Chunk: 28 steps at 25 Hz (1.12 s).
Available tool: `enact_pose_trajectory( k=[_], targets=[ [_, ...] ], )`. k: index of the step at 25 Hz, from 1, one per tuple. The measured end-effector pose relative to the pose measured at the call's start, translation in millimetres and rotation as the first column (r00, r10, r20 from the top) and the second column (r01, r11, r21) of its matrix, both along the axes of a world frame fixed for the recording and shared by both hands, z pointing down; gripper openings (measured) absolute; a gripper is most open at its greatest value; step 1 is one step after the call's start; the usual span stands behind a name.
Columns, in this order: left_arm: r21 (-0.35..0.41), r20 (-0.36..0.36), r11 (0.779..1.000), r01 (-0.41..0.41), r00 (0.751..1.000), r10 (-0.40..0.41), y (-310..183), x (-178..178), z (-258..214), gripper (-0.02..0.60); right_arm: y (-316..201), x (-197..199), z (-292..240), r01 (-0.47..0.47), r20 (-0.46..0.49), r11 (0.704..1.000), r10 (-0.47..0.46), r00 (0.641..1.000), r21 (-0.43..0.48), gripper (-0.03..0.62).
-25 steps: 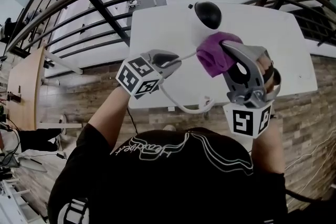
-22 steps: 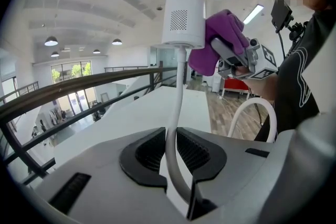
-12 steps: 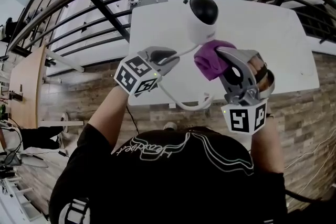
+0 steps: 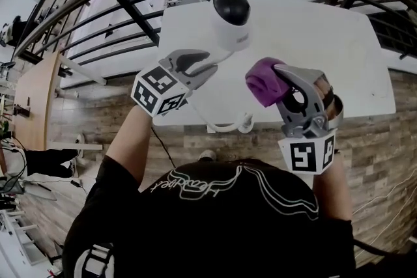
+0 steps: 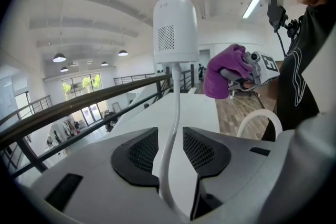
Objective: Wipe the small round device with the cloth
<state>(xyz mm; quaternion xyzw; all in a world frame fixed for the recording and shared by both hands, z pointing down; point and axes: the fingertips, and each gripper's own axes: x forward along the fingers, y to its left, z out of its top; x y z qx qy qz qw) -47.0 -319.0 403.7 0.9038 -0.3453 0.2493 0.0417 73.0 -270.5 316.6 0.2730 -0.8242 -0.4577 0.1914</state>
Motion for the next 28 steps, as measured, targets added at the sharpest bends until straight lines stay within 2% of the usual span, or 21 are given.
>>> enact_pose_trajectory(
  k=[3, 6, 10, 14, 15, 16, 19, 21, 23, 28],
  targets=[
    [0.042, 0.001, 0.998, 0.045, 0.999, -0.045, 2.3, 5.3, -17.7, 0.138, 4.2, 13.6, -7.2, 0.04, 0.041, 0.999, -0.039, 0.998, -0.022, 0.061],
    [0.064, -0.041, 0.995, 0.079, 0.996, -0.076, 9.4, 14.1, -35.0, 0.138, -1.3, 25.9, -12.9, 0.065, 0.084, 0.997, -0.061, 0.995, -0.044, 0.061],
    [0.042, -0.097, 0.99, 0.132, 0.987, -0.128, 13.0, 19.2, -41.4, 0.137, -21.2, 33.6, -22.0, 0.062, 0.153, 0.996, -0.051, 0.987, -0.068, 0.061],
    [0.01, -0.161, 0.991, 0.131, 0.979, -0.128, 12.7, 20.9, -43.7, 0.135, -41.4, 29.3, -35.0, 0.074, 0.216, 0.993, -0.053, 0.975, -0.091, 0.061],
    [0.001, -0.183, 0.991, 0.135, 0.974, -0.132, 11.8, 21.3, -45.8, 0.113, -46.1, 28.0, -37.4, 0.084, 0.226, 0.992, -0.06, 0.972, -0.099, 0.061],
    [-0.008, -0.202, 0.99, 0.144, 0.969, -0.142, 10.9, 21.7, -47.3, 0.062, -50.2, 27.3, -39.0, 0.095, 0.232, 0.99, -0.069, 0.97, -0.105, 0.061],
    [-0.034, -0.227, 0.981, 0.189, 0.955, -0.192, 8.5, 21.7, -45.5, 0.026, -62.3, 24.5, -43.1, 0.156, 0.229, 0.984, -0.134, 0.964, -0.085, 0.061],
    [-0.045, -0.217, 0.969, 0.244, 0.944, -0.248, 6.4, 17.4, -43.6, 0.009, -73.0, 20.5, -50.6, 0.226, 0.243, 0.972, -0.206, 0.948, -0.059, 0.061],
    [-0.049, -0.202, 0.946, 0.32, 0.924, -0.324, 4.8, 11.5, -45.8, 0.009, -83.5, 15.7, -61.7, 0.309, 0.262, 0.95, -0.291, 0.92, -0.031, 0.061],
    [-0.038, -0.202, 0.869, 0.493, 0.848, -0.49, 5.6, 26.4, -54.2, 0.008, -99.1, 18.6, -78.3, 0.512, 0.254, 0.858, -0.503, 0.826, 0.037, 0.061]
  ],
)
